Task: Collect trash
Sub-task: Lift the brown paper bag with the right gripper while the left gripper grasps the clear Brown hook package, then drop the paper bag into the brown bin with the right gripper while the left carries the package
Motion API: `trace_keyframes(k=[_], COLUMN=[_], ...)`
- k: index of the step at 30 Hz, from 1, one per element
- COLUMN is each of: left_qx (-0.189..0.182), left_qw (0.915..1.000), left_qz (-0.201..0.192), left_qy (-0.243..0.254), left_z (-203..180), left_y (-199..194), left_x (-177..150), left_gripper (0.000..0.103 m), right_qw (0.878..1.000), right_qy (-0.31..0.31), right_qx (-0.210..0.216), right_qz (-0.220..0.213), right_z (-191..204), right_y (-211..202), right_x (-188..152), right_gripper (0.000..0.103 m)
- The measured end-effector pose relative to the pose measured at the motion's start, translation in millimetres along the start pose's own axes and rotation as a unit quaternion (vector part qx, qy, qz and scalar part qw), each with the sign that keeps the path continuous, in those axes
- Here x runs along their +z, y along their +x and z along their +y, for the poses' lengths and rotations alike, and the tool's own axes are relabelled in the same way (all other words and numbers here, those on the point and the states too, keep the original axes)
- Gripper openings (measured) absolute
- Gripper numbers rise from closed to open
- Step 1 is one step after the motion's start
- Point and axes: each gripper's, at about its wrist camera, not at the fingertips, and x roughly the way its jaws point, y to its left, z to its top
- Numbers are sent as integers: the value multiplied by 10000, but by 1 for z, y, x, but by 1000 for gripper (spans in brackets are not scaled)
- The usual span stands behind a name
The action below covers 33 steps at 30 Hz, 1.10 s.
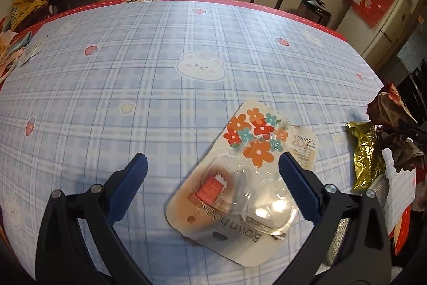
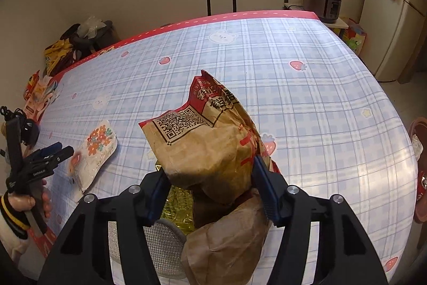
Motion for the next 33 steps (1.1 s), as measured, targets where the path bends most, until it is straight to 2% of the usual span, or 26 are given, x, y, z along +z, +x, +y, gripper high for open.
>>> trace_keyframes(k=[4,5,6,8,11,15,17,18,19,20,23,24,26,29,33], left_qx=[-173,-171,-172,-124,-302,-362,-406,-385,-390,-508,-443,-422,-431,-448,-418], left_qw=[9993,9991,9988,9982,9976,9958,9962,9965,9966,9967,9980,9982,9986,9990,9991], left_qz=[125,134,159,294,190,78,25,14,-8,20,8,-3,4,34,56], left_qy=[304,361,424,509,593,835,772,742,722,631,461,426,305,27,-72], left_z=[0,-3,-4,-6,-14,-27,-28,-27,-26,-24,-18,-17,-12,-2,6], left_y=[17,19,23,32,34,37,37,37,36,34,26,23,17,5,-10], left_x=[7,8,8,9,9,6,5,5,5,5,-3,-7,-15,-29,-55], left_gripper=[96,93,84,74,67,66,66,59,45,39,39,25,13,12,12], right_qw=[10000,10000,10000,10000,9999,9997,9995,9993,9993,9993,9995,9995,9994,9992,9991], right_qy=[-10,-19,-26,-44,-89,-161,-225,-259,-272,-259,-220,-239,-303,-376,-351], right_qx=[24,18,10,-15,-75,-196,-233,-250,-265,-268,-222,-199,-119,-19,93], right_qz=[25,34,37,49,40,18,53,71,76,67,-10,-33,-94,-168,-228], right_z=[2,2,3,3,5,7,9,10,10,9,10,11,17,24,28], right_y=[2,2,2,2,0,-8,-12,-14,-17,-19,-26,-27,-32,-37,-43], right_x=[-1,-2,-2,-2,-3,-6,-9,-10,-12,-12,-12,-12,-12,-13,-16], right_gripper=[59,59,59,59,59,59,59,59,59,59,59,59,59,59,59])
